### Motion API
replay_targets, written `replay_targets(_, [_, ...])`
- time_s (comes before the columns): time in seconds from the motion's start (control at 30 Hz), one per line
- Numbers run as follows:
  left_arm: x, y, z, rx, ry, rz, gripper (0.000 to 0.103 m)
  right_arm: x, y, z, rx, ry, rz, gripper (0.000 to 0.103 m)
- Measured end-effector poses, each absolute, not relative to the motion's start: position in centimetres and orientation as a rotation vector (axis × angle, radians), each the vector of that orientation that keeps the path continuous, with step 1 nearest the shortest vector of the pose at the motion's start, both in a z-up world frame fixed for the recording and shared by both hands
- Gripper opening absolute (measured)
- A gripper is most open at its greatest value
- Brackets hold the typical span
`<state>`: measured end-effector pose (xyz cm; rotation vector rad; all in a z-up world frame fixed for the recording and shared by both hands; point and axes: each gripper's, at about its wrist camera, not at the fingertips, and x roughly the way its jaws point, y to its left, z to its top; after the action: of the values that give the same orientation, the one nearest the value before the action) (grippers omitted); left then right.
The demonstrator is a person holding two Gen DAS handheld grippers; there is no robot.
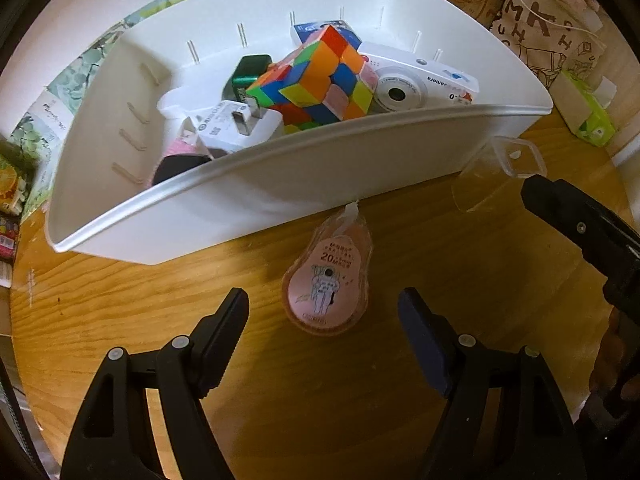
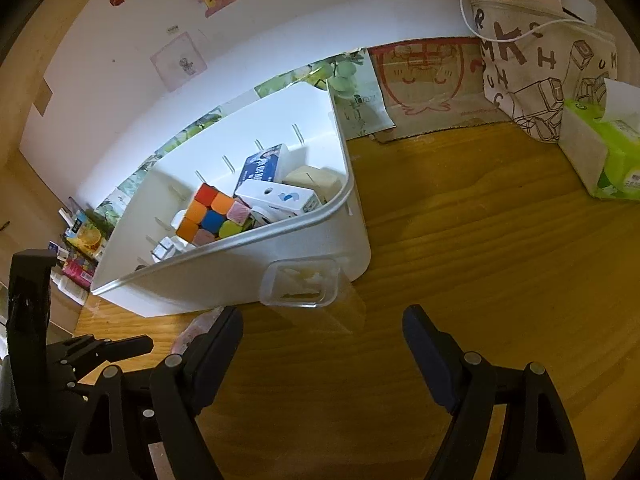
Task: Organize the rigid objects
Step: 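Grasp the pink tape roll with the left gripper while the right grasps the clear box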
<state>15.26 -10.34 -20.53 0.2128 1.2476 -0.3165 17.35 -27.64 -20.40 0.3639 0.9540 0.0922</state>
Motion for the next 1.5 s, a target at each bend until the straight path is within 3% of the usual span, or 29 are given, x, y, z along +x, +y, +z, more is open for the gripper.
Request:
replay_targets(0.4, [16.1, -10.7, -22.3, 0.178, 1.271, -0.317, 0.08, 18.4, -27.4, -22.2, 0.35, 0.982, 0.088, 0.081])
replay_targets(0.9, [17.1, -11.2, -23.4, 0.194, 1.253, -0.301, 0.079, 19.0, -26.4, -22.8, 0.326, 0.98, 0.129, 0.065])
replay_targets(1.2, [17.2, -12.1, -23.1, 0.202, 1.225, -0.306, 0.058, 19.1, -26.1, -22.8, 0.317, 0.975, 0.142, 0.059])
replay_targets(1.5, [16.7, -12.3, -22.3, 0.215, 1.227, -0.302, 0.056, 18.9, -26.1, -22.6, 0.322, 0.966, 0.157, 0.057])
